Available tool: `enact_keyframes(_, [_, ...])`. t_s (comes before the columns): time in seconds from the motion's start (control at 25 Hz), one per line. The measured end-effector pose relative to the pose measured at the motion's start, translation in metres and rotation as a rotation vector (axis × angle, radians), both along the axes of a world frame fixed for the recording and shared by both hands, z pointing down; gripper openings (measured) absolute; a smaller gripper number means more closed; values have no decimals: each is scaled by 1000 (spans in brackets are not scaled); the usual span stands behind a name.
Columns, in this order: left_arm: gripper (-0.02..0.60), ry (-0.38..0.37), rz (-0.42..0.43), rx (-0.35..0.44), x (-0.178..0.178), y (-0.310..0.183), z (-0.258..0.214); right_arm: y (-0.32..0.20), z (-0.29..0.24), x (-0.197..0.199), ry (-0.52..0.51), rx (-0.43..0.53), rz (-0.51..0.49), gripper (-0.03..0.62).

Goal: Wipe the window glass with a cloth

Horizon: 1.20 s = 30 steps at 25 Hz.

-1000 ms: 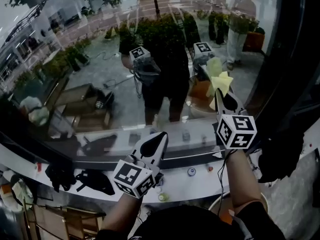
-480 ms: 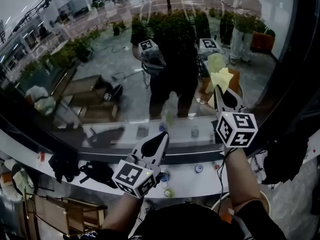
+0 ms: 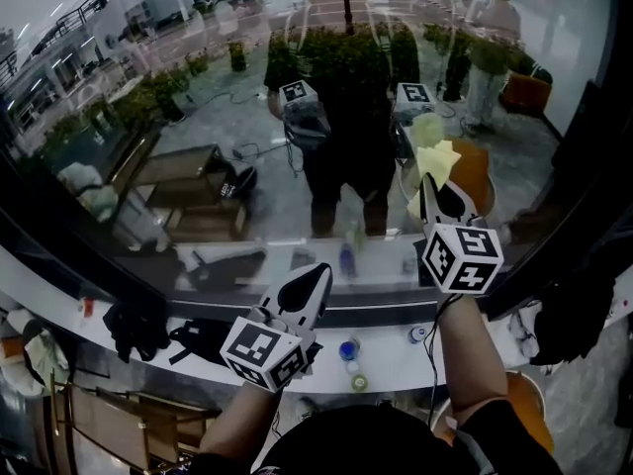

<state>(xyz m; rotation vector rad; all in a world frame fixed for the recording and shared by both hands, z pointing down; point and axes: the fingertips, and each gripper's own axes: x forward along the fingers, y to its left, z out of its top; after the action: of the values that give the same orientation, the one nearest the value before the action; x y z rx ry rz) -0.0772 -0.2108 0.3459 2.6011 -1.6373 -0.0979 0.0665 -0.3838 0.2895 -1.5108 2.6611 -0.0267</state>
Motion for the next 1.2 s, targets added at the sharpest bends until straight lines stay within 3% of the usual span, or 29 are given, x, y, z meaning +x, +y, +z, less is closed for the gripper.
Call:
enact_keyframes(0.76, [-2,47,-78,29,-148,44,7,48,16,-196,15,-17,-117,40])
enact_keyframes(1.08, [-2,46,-137,17,-163,53,8,56,22,-238,17,-29,-204,40])
enact_keyframes(1.2, [-2,43,-162,9,-202,67,16,67,27,-278,13,-27,-218,40])
